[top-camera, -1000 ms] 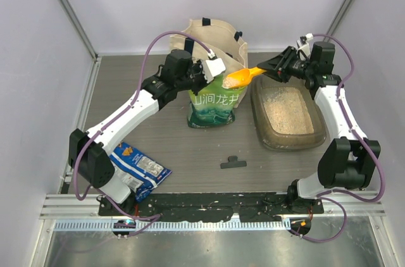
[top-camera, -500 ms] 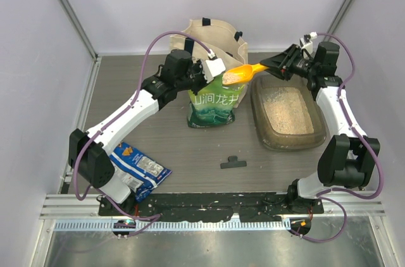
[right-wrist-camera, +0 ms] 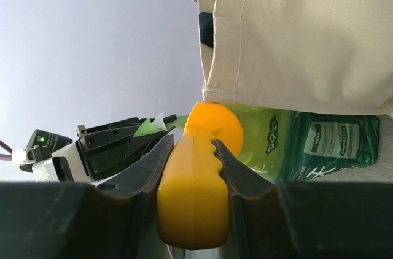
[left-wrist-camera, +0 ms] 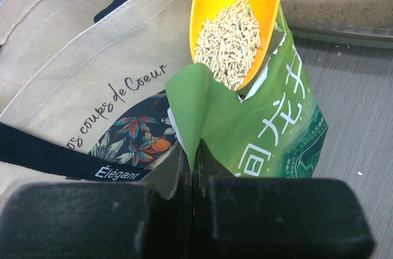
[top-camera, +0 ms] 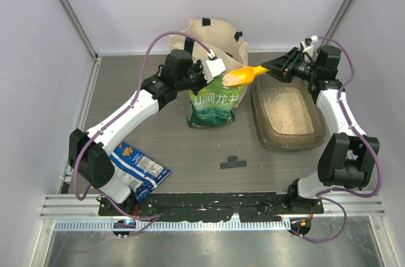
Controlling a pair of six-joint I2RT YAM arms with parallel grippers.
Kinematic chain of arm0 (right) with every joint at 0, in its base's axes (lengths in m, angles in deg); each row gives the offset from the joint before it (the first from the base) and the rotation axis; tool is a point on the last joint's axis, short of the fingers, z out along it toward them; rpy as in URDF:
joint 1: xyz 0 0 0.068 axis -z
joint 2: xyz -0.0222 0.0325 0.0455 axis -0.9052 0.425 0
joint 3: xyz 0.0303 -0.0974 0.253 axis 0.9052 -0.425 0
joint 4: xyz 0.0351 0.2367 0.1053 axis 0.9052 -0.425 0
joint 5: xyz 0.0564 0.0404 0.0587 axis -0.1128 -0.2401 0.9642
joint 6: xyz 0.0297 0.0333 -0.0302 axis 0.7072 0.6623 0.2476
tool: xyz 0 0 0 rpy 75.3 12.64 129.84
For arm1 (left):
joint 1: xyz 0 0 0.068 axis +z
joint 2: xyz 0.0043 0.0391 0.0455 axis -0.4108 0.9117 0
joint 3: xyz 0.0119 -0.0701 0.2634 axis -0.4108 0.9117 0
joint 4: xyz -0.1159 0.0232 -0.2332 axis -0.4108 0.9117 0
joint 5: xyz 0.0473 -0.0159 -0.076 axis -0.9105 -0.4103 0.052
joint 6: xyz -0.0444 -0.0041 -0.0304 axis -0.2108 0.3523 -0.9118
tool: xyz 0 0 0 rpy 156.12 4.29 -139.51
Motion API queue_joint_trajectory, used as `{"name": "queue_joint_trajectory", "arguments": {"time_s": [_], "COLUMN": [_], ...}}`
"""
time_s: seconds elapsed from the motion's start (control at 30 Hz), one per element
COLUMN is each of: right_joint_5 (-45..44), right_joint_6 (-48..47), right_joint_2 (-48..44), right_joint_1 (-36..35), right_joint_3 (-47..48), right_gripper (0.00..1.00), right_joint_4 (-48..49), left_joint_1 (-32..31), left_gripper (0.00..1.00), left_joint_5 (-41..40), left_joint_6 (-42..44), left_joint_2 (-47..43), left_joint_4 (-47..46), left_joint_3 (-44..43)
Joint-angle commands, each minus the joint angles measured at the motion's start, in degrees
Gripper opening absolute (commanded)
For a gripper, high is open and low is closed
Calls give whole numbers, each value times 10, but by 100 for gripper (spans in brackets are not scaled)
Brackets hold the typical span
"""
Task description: Fill the litter box with clean litter
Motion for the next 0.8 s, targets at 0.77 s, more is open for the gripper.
{"name": "queue_joint_trajectory", "arguments": {"time_s": [0.77], "right_joint_5": [43], "right_joint_6": [70], "right_joint_2": [-35], "right_joint_1": [65], "right_joint_3": [20], "right_gripper": [1], "right_joint_4": [76], "left_joint_1": [5], "left_gripper": [0], "left_joint_5": [-5], "left_joint_6": [26], "left_joint_2": [-23], "left_joint_4": [-103], "left_joint_3": [-29]}}
